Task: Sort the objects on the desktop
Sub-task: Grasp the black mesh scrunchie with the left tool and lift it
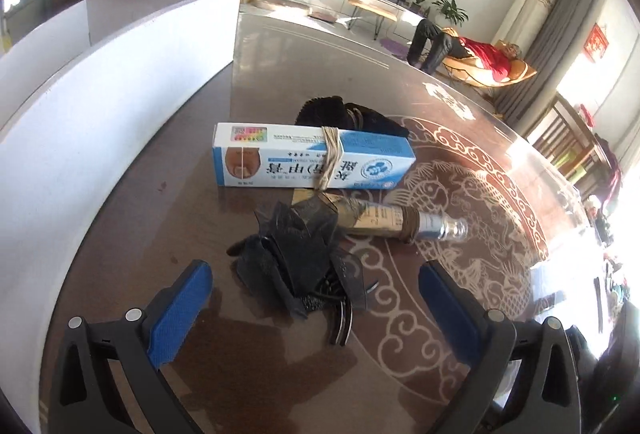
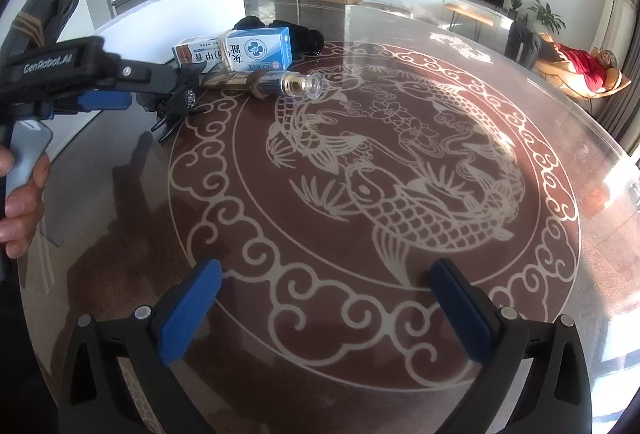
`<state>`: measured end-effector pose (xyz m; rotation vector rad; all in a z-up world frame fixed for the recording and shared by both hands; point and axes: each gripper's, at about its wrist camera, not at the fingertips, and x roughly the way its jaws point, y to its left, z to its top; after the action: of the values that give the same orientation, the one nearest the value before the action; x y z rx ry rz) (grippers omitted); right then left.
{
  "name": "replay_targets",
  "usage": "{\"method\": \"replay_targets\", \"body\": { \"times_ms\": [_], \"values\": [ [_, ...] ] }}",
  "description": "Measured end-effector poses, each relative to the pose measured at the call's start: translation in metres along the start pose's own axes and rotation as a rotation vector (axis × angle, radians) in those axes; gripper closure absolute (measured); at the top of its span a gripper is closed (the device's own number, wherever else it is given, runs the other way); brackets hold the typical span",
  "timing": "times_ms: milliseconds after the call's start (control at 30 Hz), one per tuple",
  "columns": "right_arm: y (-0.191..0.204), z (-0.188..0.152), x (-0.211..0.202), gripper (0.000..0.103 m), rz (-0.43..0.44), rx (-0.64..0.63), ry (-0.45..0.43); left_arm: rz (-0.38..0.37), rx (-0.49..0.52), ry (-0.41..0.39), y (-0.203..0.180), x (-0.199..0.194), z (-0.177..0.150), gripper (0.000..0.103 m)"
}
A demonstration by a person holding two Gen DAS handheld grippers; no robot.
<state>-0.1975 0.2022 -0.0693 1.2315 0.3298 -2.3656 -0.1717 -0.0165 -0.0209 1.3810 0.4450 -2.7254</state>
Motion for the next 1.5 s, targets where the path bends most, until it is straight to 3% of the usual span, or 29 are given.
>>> {"method": "replay_targets", "body": {
  "times_ms": [133,200,267,300,333,367,667,800,867,933,1100,1167,1200,1233,1267,1333,1433,1500],
  "values": [
    [-0.001,-0.002,0.0,0.0,0.002,0.0,0.0,0.12,-0.026,0.056,-0.001,0.032,0.003,0.0],
    [0.0,-0.001,-0.001,0.0,0.001,0.0,0.0,0.198,0.043,0.026,-0.008,0.037,-0.001,0.0],
    [-0.001,-0.003,-0.001,0.0,0.001,0.0,0.0,0.229,0.102,0.013,-0.004,0.043,-0.004,0.0],
    [-0.001,-0.003,-0.001,0.0,0.001,0.0,0.0,0.213,0.109,-0.004,0.0,0.04,-0.005,0.006],
    [-0.001,-0.002,-0.001,0.0,0.001,0.0,0.0,0.213,0.111,-0.03,0.005,0.036,-0.006,0.027],
    [0.0,-0.001,-0.001,0.0,0.001,0.0,-0.001,0.212,0.124,-0.051,0.008,0.031,-0.007,0.033],
    [-0.002,-0.006,-0.001,0.0,0.001,-0.001,-0.001,0.081,0.301,-0.031,0.047,-0.009,-0.049,0.032],
    [-0.002,-0.005,0.002,0.0,0.023,-0.025,-0.003,0.055,0.308,-0.028,0.054,-0.019,-0.056,0.033],
    [0.009,0.021,0.013,0.0,0.083,-0.16,0.002,0.061,0.313,-0.027,0.052,-0.019,-0.056,0.032],
    [0.02,0.052,0.024,0.0,0.03,-0.259,-0.011,0.061,0.313,-0.027,0.054,-0.019,-0.057,0.032],
    [0.033,0.134,0.061,0.0,0.112,-0.324,0.007,0.061,0.313,-0.027,0.054,-0.02,-0.057,0.032],
    [0.041,0.155,0.08,0.002,0.158,-0.35,0.059,0.061,0.313,-0.027,0.054,-0.019,-0.057,0.032],
    [0.046,0.161,0.087,0.007,0.163,-0.37,0.085,0.061,0.313,-0.027,0.054,-0.019,-0.057,0.032],
    [0.05,0.165,0.094,0.022,0.177,-0.391,0.112,0.06,0.313,-0.027,0.054,-0.019,-0.057,0.032],
    [0.053,0.168,0.1,0.029,0.204,-0.401,0.145,0.06,0.313,-0.027,0.054,-0.019,-0.057,0.032],
    [0.052,0.173,0.101,0.053,0.237,-0.369,0.145,0.06,0.313,-0.027,0.054,-0.019,-0.057,0.032],
    [0.052,0.165,0.095,0.07,0.231,-0.352,0.13,0.06,0.313,-0.027,0.054,-0.018,-0.057,0.032],
    [0.052,0.149,0.086,0.073,0.186,-0.31,0.114,0.06,0.313,-0.026,0.054,-0.018,-0.056,0.033]
  ]
}}
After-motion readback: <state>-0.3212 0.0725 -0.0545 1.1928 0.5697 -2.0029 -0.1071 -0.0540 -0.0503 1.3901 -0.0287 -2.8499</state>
